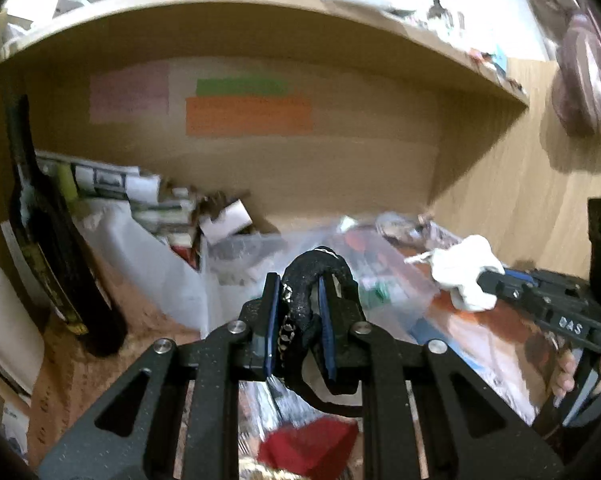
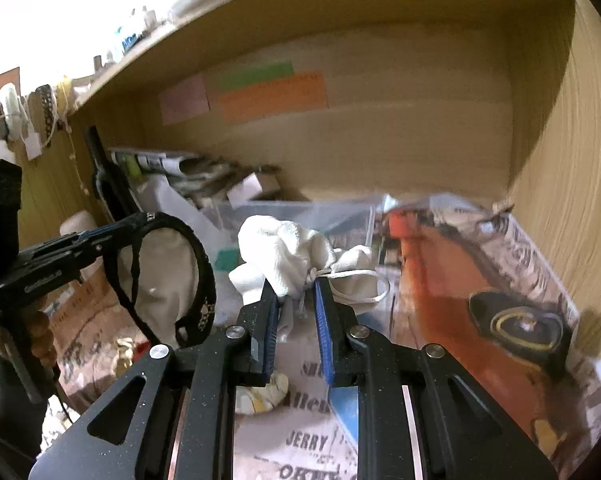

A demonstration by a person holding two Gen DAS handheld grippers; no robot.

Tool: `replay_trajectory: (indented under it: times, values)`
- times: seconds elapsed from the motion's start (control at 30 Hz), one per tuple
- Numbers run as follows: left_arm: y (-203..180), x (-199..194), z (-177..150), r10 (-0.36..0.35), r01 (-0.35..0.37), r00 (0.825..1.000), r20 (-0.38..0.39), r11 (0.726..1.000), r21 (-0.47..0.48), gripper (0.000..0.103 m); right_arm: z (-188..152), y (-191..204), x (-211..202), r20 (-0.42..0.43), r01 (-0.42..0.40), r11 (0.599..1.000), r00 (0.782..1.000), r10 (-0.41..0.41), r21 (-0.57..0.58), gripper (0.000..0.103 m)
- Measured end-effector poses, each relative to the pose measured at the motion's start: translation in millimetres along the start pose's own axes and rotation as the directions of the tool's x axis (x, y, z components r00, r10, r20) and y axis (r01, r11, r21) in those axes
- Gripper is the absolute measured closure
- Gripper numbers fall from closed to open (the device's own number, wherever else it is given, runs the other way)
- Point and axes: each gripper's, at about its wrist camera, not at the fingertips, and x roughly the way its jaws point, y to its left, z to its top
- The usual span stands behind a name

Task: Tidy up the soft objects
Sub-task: 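Lower the eye mask and white cloth into the clear bin and release both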

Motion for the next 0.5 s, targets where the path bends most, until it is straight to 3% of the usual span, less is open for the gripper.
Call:
replay_trajectory:
  times: [0.27, 0.5]
  values:
    - [19.1, 19.2, 35.3, 0.043, -0.041, 0.997, 0.071, 0.998, -0.042, 0.085, 20.4, 4.6, 9.9, 0.044, 0.0, 1.0, 0.999, 0.001, -0.022, 0.087]
    - [20.8, 55.7, 47.5, 0.045, -0.041, 0.998, 0.05, 0.997, -0.062, 0.085, 33.5, 4.5, 36.3, 0.035, -0.009, 1.0, 0.999, 0.01, -0.02, 0.087]
